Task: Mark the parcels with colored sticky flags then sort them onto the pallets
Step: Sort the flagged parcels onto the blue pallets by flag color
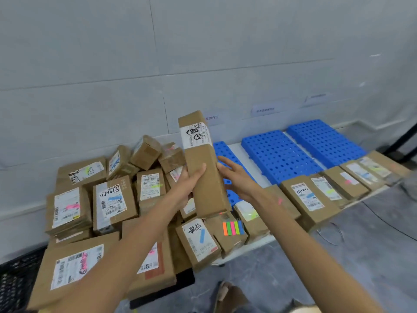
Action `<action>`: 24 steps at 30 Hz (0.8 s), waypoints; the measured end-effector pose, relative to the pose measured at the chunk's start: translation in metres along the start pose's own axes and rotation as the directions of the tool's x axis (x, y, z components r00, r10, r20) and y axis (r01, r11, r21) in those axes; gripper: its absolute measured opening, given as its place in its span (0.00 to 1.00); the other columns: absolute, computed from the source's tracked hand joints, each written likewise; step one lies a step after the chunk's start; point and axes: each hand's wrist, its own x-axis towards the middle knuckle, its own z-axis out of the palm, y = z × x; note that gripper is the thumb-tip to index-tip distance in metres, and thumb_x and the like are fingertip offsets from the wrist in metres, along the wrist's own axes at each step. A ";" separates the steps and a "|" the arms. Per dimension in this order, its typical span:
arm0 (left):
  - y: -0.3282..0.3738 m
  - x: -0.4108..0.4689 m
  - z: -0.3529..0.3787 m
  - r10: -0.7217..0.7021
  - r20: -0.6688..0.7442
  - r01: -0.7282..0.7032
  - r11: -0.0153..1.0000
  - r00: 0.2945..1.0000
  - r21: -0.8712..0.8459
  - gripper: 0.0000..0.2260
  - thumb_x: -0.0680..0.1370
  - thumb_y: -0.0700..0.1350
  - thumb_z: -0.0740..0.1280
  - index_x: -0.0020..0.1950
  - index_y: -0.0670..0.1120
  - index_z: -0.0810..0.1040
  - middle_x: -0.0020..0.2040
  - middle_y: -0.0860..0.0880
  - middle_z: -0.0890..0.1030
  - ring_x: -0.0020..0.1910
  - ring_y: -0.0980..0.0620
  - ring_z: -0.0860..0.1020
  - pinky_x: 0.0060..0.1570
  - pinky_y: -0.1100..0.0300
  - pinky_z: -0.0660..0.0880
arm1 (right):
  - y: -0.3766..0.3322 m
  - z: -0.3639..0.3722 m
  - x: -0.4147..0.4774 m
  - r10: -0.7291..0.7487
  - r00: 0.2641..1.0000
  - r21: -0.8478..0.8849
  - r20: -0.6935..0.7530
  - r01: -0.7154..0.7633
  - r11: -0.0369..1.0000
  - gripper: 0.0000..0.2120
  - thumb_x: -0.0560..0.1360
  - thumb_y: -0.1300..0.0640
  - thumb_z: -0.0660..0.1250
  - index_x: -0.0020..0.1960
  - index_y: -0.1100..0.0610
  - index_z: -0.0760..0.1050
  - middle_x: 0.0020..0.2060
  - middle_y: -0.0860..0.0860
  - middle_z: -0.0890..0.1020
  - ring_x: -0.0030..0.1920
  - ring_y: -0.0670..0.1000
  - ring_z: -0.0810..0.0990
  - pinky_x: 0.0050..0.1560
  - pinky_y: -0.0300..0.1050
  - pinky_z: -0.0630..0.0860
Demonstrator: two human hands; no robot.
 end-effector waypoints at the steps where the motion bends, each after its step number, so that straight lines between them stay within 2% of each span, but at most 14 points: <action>1: -0.002 0.003 0.009 -0.002 0.004 0.002 0.999 1.000 0.045 0.24 0.76 0.56 0.66 0.69 0.50 0.65 0.61 0.49 0.78 0.53 0.53 0.79 0.49 0.53 0.78 | 0.000 -0.006 0.001 0.011 1.000 -0.060 0.004 -0.011 0.998 0.27 0.74 0.43 0.65 0.70 0.49 0.63 0.57 0.53 0.77 0.56 0.50 0.79 0.47 0.46 0.79; 3: -0.005 0.015 0.025 -0.018 0.047 0.013 0.995 0.999 0.096 0.22 0.78 0.58 0.61 0.70 0.52 0.62 0.61 0.49 0.77 0.52 0.53 0.79 0.44 0.53 0.79 | 0.000 -0.022 0.005 0.036 0.999 -0.116 -0.001 -0.036 0.993 0.32 0.71 0.42 0.69 0.70 0.50 0.62 0.58 0.56 0.78 0.54 0.52 0.81 0.50 0.49 0.79; 5: -0.011 0.030 0.038 -0.018 0.087 0.003 0.986 0.996 0.166 0.22 0.79 0.59 0.56 0.71 0.52 0.63 0.62 0.48 0.77 0.57 0.50 0.78 0.50 0.50 0.79 | -0.001 -0.046 0.010 0.057 0.998 -0.080 -0.027 -0.059 0.995 0.29 0.73 0.47 0.70 0.69 0.50 0.63 0.55 0.56 0.80 0.52 0.53 0.82 0.53 0.51 0.79; 7: -0.023 0.048 0.051 0.000 0.089 -0.029 0.947 0.996 0.321 0.22 0.81 0.56 0.56 0.72 0.48 0.64 0.66 0.47 0.74 0.62 0.49 0.75 0.58 0.51 0.75 | 0.006 -0.082 0.017 0.089 0.996 -0.052 -0.022 -0.090 0.995 0.26 0.73 0.50 0.70 0.68 0.50 0.64 0.55 0.56 0.81 0.52 0.54 0.82 0.54 0.52 0.79; 9: -0.041 0.057 0.050 0.018 0.085 -0.061 0.845 0.996 0.531 0.21 0.81 0.51 0.58 0.72 0.44 0.66 0.67 0.47 0.72 0.64 0.48 0.72 0.58 0.56 0.72 | 0.021 -0.106 0.023 0.146 0.989 -0.049 -0.030 -0.148 0.988 0.28 0.72 0.51 0.71 0.68 0.49 0.63 0.55 0.56 0.80 0.53 0.54 0.82 0.55 0.54 0.78; 12: -0.093 0.078 0.061 -0.036 0.144 -0.100 0.552 0.989 0.828 0.17 0.79 0.46 0.65 0.65 0.41 0.72 0.61 0.45 0.76 0.60 0.47 0.75 0.55 0.58 0.71 | 0.053 -0.146 0.045 0.274 0.962 -0.045 -0.013 -0.275 0.961 0.30 0.72 0.52 0.72 0.70 0.50 0.62 0.57 0.56 0.79 0.51 0.53 0.81 0.49 0.51 0.79; 14: -0.134 0.084 0.067 -0.103 0.162 -0.123 0.312 0.981 0.942 0.16 0.75 0.46 0.69 0.60 0.41 0.74 0.57 0.44 0.76 0.57 0.44 0.76 0.53 0.54 0.74 | 0.079 -0.162 0.059 0.363 0.932 -0.062 0.003 -0.363 0.930 0.31 0.72 0.53 0.72 0.70 0.51 0.61 0.57 0.55 0.78 0.51 0.53 0.80 0.49 0.51 0.79; 16: -0.170 0.084 0.075 -0.142 0.148 -0.142 0.048 0.979 0.989 0.22 0.72 0.44 0.71 0.63 0.41 0.70 0.61 0.43 0.72 0.60 0.43 0.72 0.53 0.52 0.73 | 0.106 -0.173 0.072 0.432 0.901 -0.097 0.048 -0.426 0.900 0.34 0.71 0.54 0.73 0.71 0.51 0.59 0.58 0.55 0.77 0.55 0.55 0.79 0.55 0.55 0.77; 17: -0.181 0.085 0.078 -0.139 0.126 -0.133 -0.041 0.982 0.990 0.27 0.71 0.43 0.71 0.67 0.42 0.67 0.65 0.43 0.69 0.63 0.43 0.69 0.53 0.53 0.72 | 0.119 -0.178 0.078 0.458 0.886 -0.114 0.076 -0.448 0.887 0.35 0.70 0.54 0.74 0.71 0.51 0.58 0.59 0.56 0.77 0.56 0.56 0.78 0.59 0.57 0.75; 18: -0.188 0.087 0.080 -0.125 0.101 -0.113 -0.088 0.987 0.990 0.31 0.70 0.41 0.71 0.70 0.43 0.63 0.67 0.43 0.66 0.64 0.44 0.66 0.53 0.53 0.70 | 0.129 -0.183 0.083 0.478 0.872 -0.125 0.109 -0.465 0.876 0.36 0.70 0.55 0.74 0.71 0.52 0.58 0.59 0.56 0.77 0.58 0.56 0.78 0.61 0.58 0.74; 21: -0.195 0.093 0.080 -0.132 0.056 -0.072 -0.115 0.990 0.991 0.37 0.69 0.38 0.72 0.74 0.45 0.58 0.68 0.44 0.64 0.66 0.45 0.63 0.54 0.54 0.70 | 0.148 -0.192 0.090 0.502 0.843 -0.171 0.191 -0.475 0.863 0.34 0.71 0.58 0.73 0.71 0.55 0.58 0.58 0.55 0.77 0.55 0.53 0.78 0.55 0.52 0.77; 22: -0.195 0.093 0.080 -0.132 0.038 -0.050 -0.095 0.990 0.994 0.36 0.69 0.40 0.73 0.73 0.44 0.59 0.68 0.45 0.65 0.65 0.46 0.64 0.55 0.55 0.69 | 0.152 -0.194 0.090 0.504 0.839 -0.196 0.208 -0.469 0.861 0.34 0.71 0.59 0.73 0.71 0.56 0.59 0.58 0.55 0.77 0.55 0.53 0.78 0.52 0.50 0.78; 24: -0.192 0.094 0.081 -0.135 -0.038 0.034 -0.028 0.990 0.999 0.34 0.68 0.43 0.75 0.69 0.44 0.62 0.65 0.45 0.67 0.64 0.46 0.66 0.57 0.56 0.69 | 0.163 -0.198 0.091 0.501 0.838 -0.246 0.218 -0.449 0.859 0.33 0.71 0.58 0.73 0.70 0.56 0.60 0.60 0.55 0.77 0.56 0.53 0.78 0.55 0.52 0.78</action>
